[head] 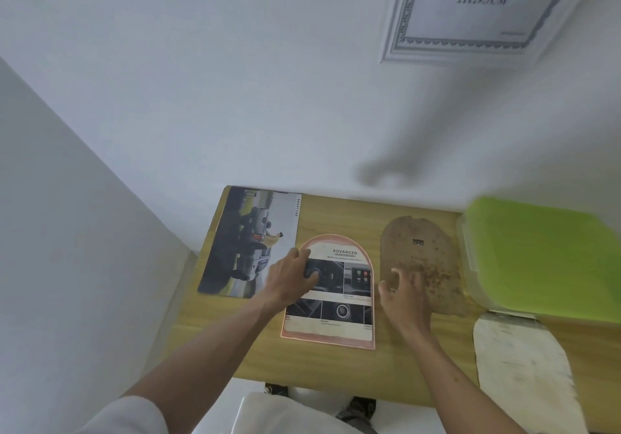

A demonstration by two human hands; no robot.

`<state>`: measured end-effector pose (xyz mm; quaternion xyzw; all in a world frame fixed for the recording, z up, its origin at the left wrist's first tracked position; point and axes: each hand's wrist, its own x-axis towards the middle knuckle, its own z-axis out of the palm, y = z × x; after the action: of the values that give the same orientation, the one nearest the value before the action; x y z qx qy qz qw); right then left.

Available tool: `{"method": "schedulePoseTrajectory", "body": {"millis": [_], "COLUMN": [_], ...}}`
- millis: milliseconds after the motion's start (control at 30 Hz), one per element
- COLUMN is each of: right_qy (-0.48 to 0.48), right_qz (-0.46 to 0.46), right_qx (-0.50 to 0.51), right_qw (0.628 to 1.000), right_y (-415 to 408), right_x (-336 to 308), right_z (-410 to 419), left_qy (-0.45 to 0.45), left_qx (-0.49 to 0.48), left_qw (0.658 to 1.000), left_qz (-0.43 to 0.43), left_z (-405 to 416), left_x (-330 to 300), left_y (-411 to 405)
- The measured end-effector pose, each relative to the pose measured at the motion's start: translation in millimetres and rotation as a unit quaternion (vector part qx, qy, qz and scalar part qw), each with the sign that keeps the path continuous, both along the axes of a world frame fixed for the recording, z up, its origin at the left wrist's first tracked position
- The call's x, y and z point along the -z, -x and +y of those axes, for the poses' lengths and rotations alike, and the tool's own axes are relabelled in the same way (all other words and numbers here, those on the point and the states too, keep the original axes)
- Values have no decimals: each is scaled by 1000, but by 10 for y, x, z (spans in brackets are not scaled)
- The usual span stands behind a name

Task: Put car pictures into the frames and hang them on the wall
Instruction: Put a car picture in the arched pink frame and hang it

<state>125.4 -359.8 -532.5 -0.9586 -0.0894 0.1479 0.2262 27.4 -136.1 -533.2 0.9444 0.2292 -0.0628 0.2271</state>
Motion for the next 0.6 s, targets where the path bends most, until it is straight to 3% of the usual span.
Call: {"method": "schedulePoseTrajectory", "body": {"millis": [200,300,467,600], "right_qy": [105,134,112,37], "right_qz": [25,52,80,141], "right_qx": [69,66,63,108], "right_qw": [992,987,988,983], "right_y": [-374,-451,-536,-632], "right_x": [43,116,218,251], "right_z": [-673,-927,-1118,-1142], "left_qy": [133,206,210,257], "left_qx": [7,-39,-130,-243], "left_qw": [990,978,965,934], "left_qz": [-42,-9,83,49], "left_z": [-922,-1382,-1729,-1766], "left_x": [-157,-149,33,-9], "left_y": [-606,-929,-1294,-1413]}}
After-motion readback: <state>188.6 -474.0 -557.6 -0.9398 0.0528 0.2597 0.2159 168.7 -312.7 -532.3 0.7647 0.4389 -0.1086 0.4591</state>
